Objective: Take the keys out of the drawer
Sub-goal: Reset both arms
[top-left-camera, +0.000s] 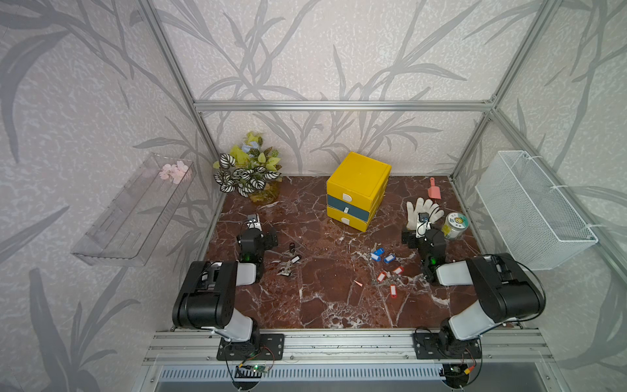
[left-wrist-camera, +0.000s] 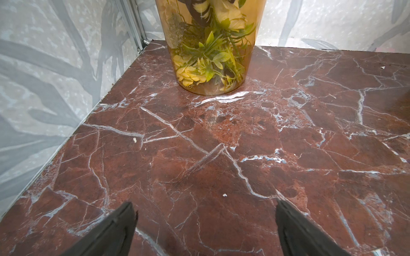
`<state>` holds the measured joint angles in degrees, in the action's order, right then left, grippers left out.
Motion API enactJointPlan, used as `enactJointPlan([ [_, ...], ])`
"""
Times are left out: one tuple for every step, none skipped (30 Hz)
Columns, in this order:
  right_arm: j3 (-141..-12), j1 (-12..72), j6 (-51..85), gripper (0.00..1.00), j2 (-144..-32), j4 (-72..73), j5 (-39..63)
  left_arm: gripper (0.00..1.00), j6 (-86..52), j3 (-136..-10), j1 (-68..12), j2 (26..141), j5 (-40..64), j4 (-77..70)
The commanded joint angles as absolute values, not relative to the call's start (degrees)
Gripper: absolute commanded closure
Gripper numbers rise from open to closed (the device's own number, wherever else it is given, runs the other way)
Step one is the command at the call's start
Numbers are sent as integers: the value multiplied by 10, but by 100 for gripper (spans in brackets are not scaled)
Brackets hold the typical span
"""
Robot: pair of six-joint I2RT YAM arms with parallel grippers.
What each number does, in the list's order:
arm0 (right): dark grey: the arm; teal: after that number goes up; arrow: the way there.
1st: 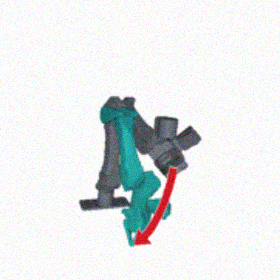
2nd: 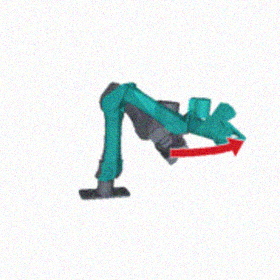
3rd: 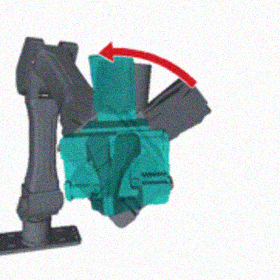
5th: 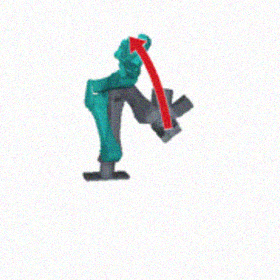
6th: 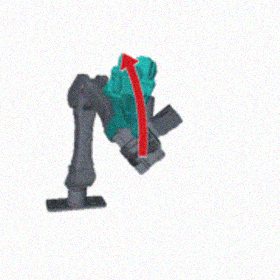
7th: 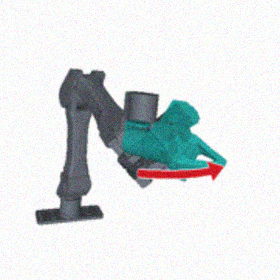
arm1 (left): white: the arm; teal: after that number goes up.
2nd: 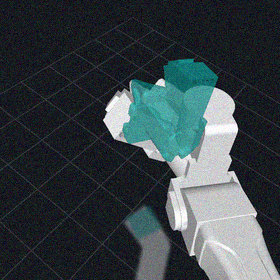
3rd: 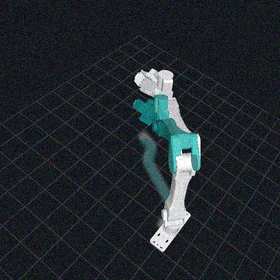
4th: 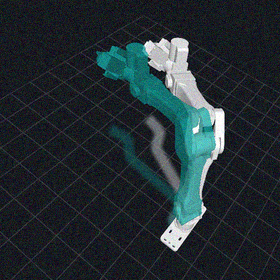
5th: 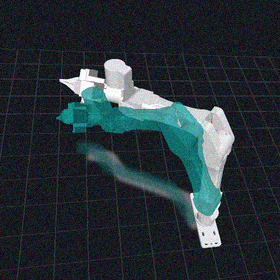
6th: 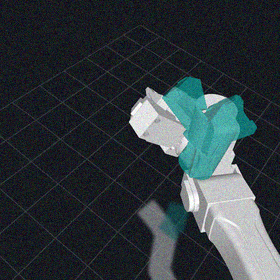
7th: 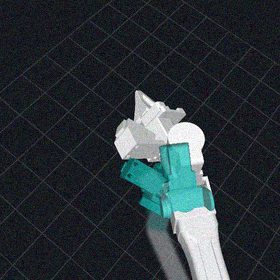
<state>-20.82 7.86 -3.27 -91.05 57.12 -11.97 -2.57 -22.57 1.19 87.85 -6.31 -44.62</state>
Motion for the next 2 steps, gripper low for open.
enactJointPlan([
  [-206, 77, -32, 1, -911, 580, -127, 1, -26, -240, 14, 872, -57, -452],
  [-206, 78, -32, 1, -911, 581, -126, 1, -26, -239, 14, 872, -58, -452],
])
